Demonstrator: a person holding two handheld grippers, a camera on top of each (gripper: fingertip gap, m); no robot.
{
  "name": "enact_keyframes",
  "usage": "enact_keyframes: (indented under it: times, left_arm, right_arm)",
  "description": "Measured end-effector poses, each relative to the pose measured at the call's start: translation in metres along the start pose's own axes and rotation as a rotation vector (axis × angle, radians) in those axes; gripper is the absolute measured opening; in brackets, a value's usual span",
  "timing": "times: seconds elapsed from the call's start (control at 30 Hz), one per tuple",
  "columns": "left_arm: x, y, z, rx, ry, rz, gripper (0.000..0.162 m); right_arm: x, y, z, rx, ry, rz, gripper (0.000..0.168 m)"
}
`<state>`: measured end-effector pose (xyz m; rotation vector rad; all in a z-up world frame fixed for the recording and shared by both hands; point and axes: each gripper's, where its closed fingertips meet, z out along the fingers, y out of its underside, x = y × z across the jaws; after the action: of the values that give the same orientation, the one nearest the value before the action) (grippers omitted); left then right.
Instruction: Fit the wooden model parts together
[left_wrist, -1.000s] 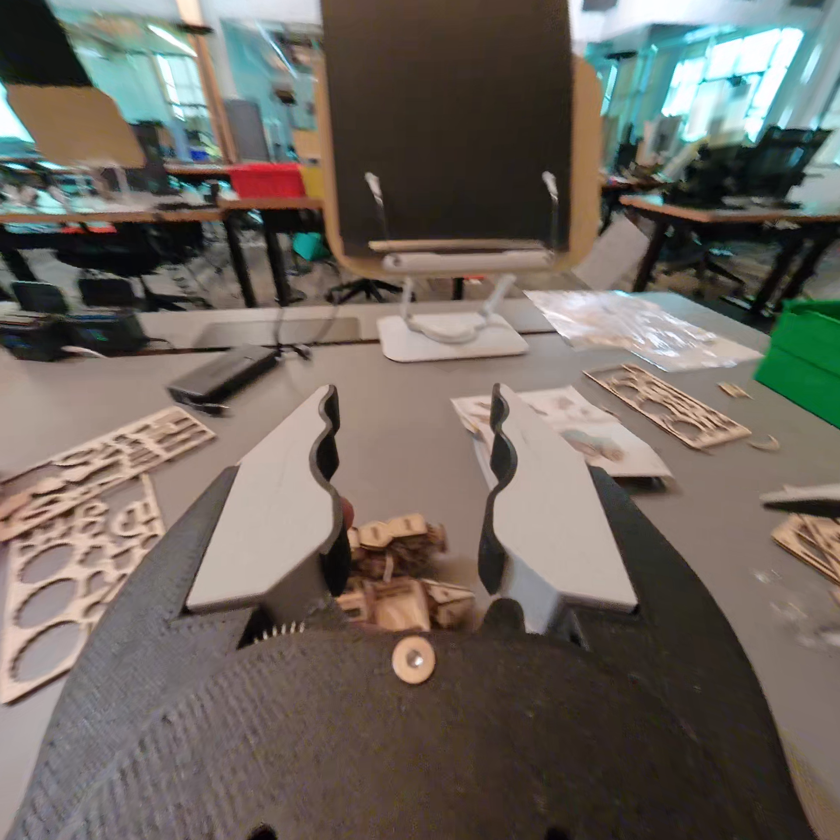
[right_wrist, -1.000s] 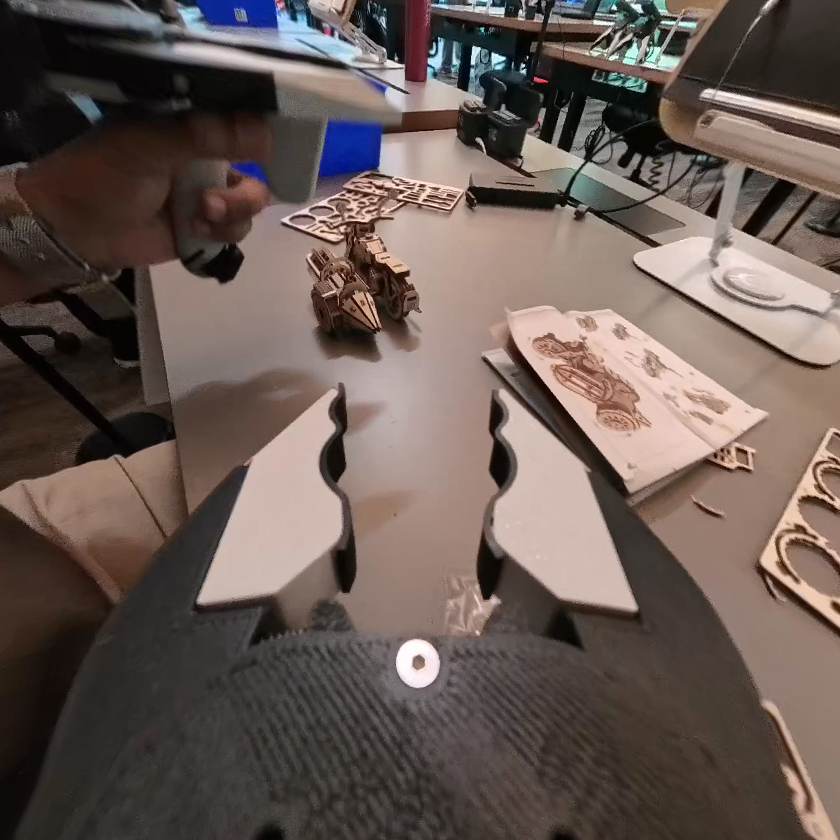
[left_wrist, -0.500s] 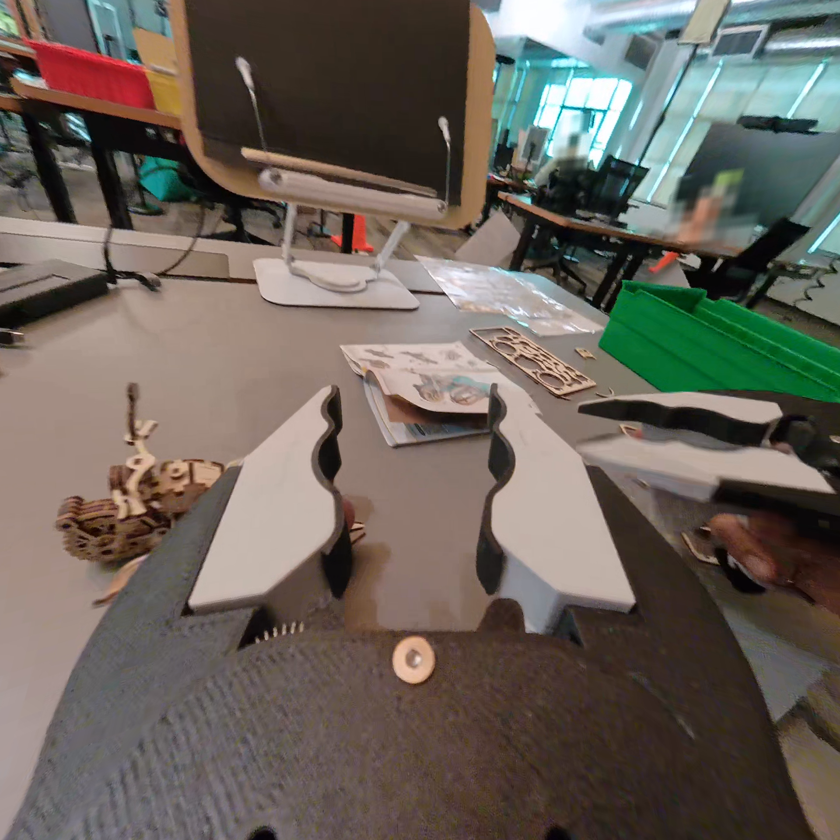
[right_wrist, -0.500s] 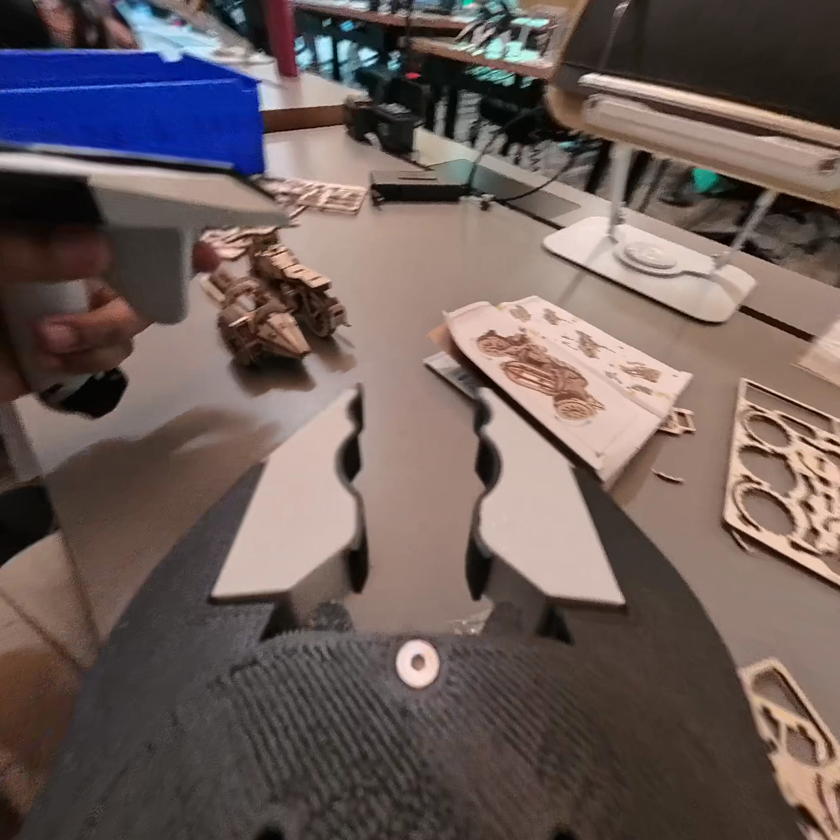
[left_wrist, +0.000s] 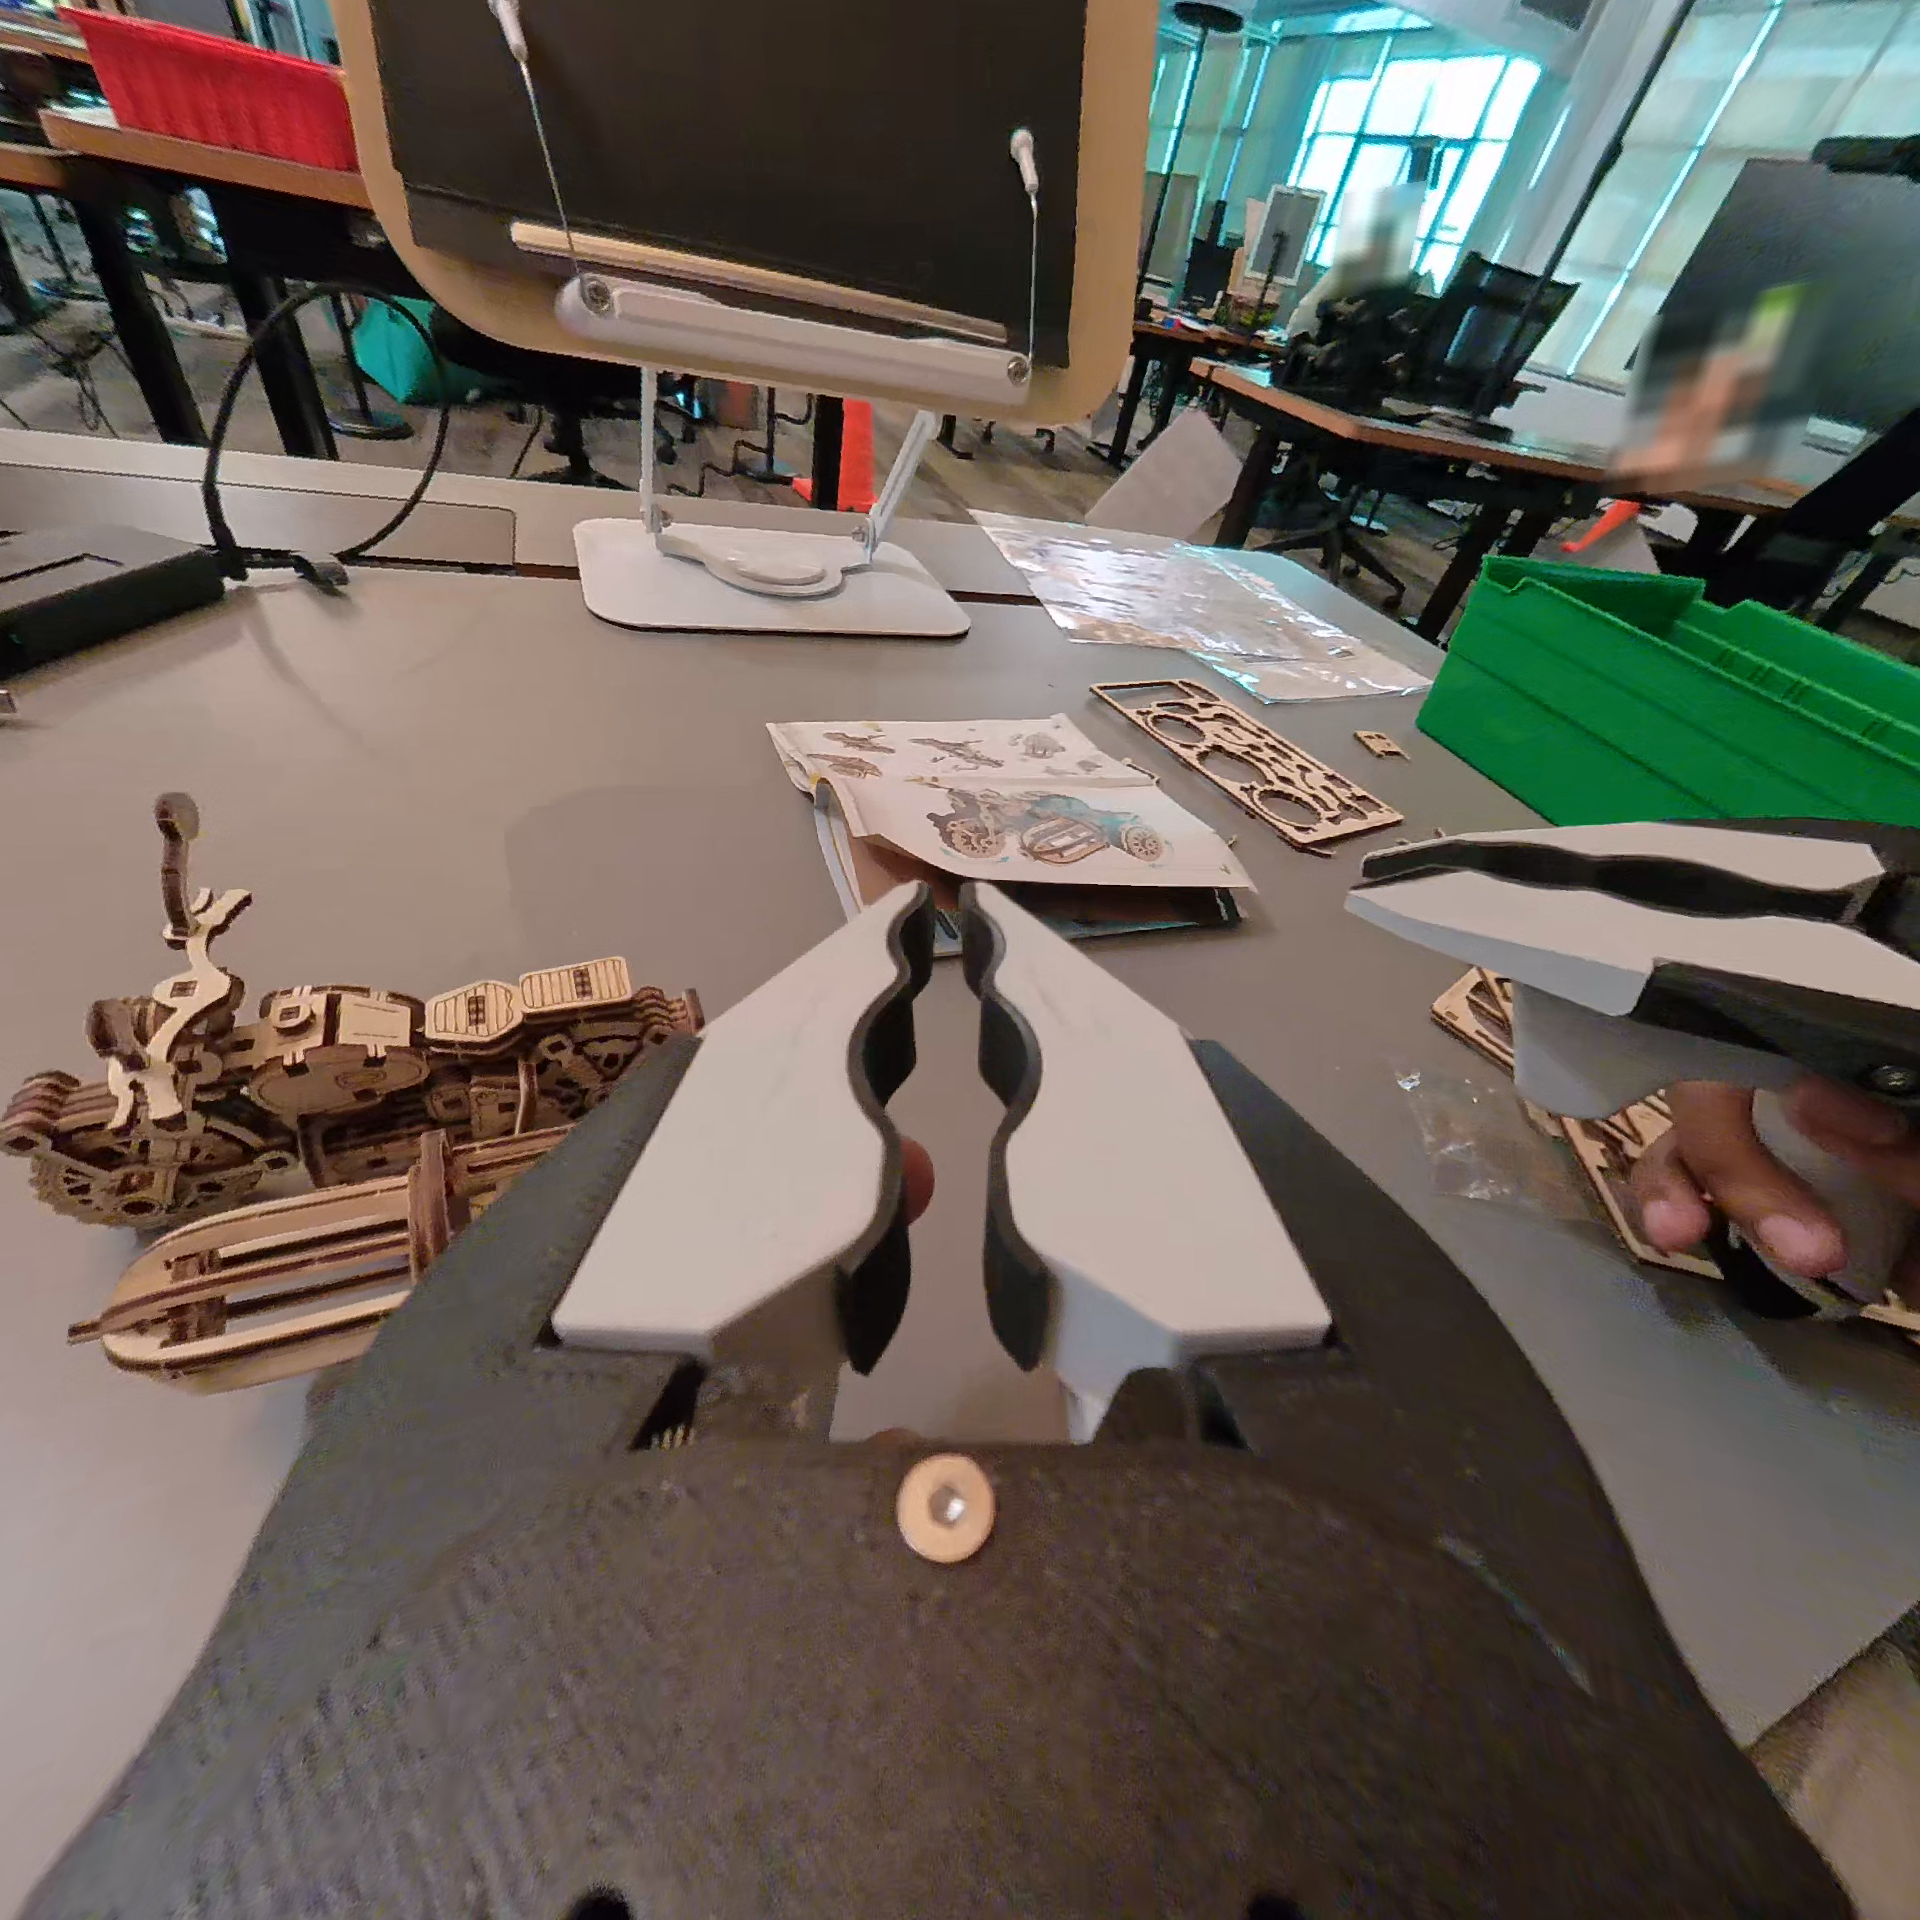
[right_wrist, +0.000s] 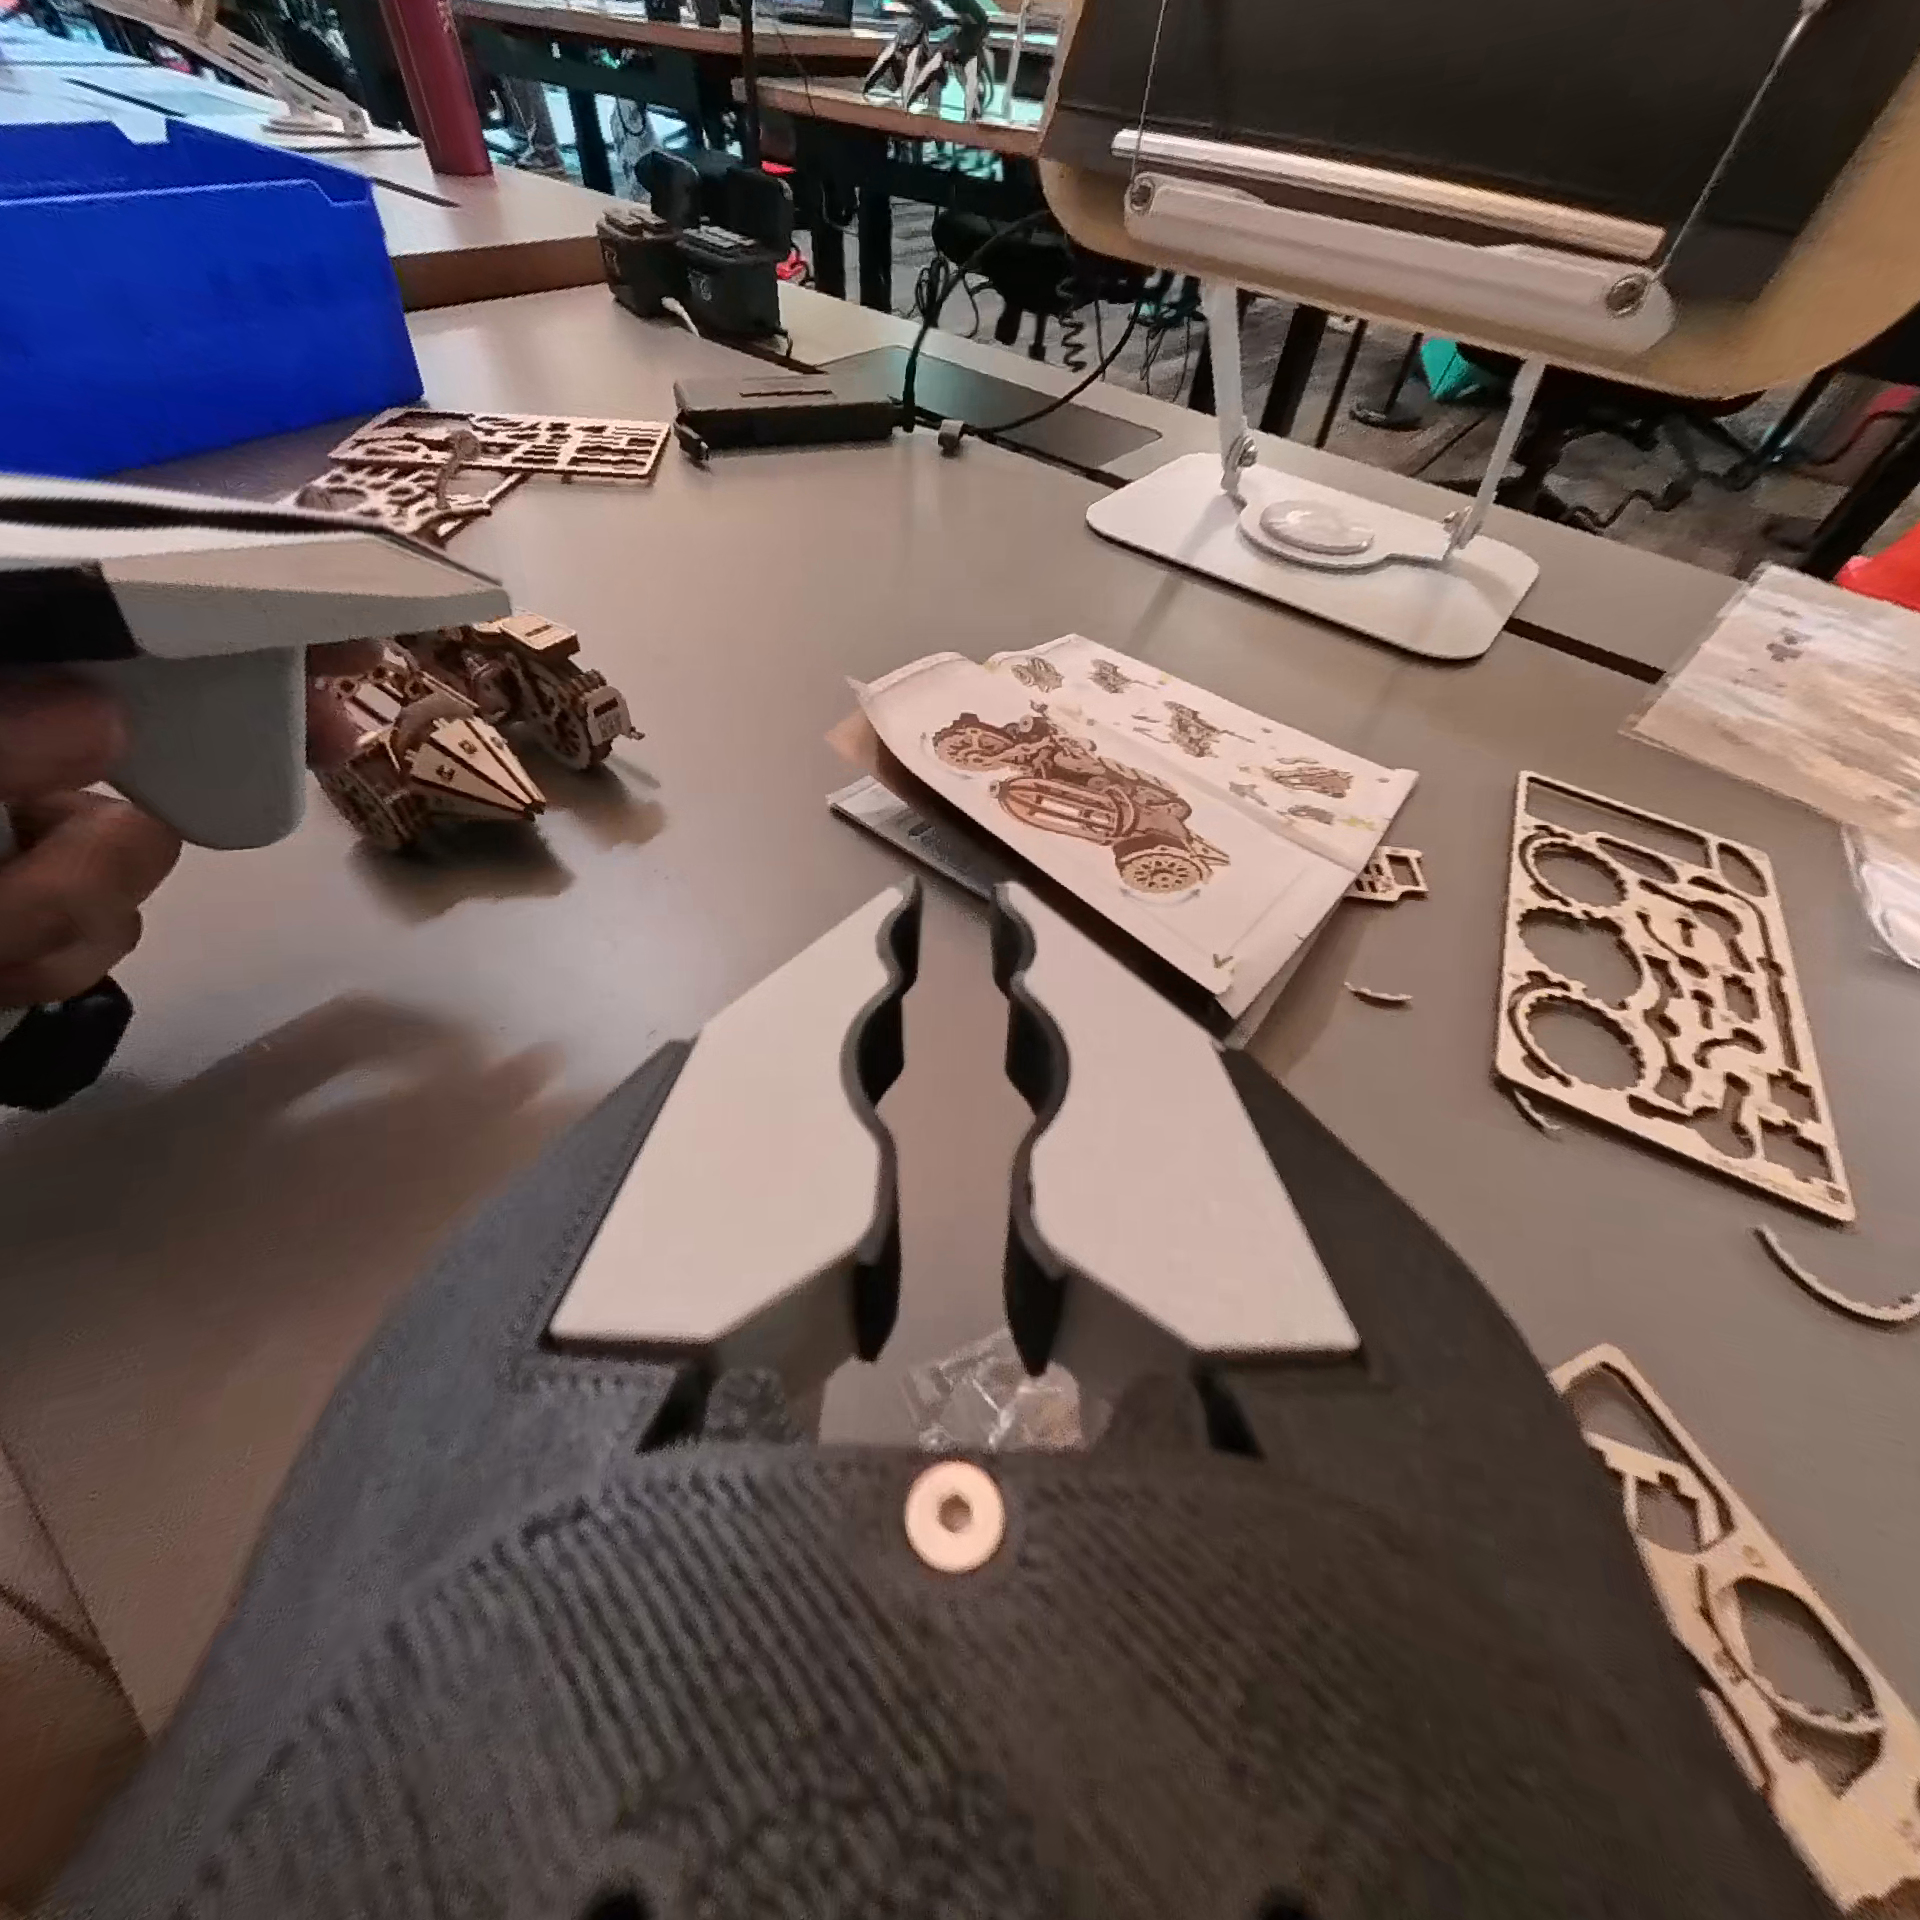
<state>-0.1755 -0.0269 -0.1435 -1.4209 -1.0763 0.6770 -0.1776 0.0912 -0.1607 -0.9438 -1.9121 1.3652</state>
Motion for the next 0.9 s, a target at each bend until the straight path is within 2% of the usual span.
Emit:
enact_keyframes:
  times: [0.47, 0.57, 0.63, 0.9]
  left_arm:
    - [0.002, 0.003, 0.0, -0.006, 0.023, 0.016, 0.0]
    - [0.002, 0.003, 0.0, -0.008, 0.036, 0.002, 0.0]
    - [0.002, 0.004, 0.0, -0.012, 0.043, -0.007, 0.0]
    - [0.006, 0.008, 0.001, -0.027, 0.056, -0.009, 0.0]
  right_arm:
    - [-0.005, 0.006, 0.004, -0.017, -0.031, -0.035, 0.01]
    - [-0.006, 0.007, 0.005, -0.021, -0.038, -0.034, 0.008]
    - [-0.007, 0.008, 0.005, -0.024, -0.042, -0.038, 0.0]
    - [-0.011, 0.008, 0.005, -0.015, -0.055, -0.077, 0.0]
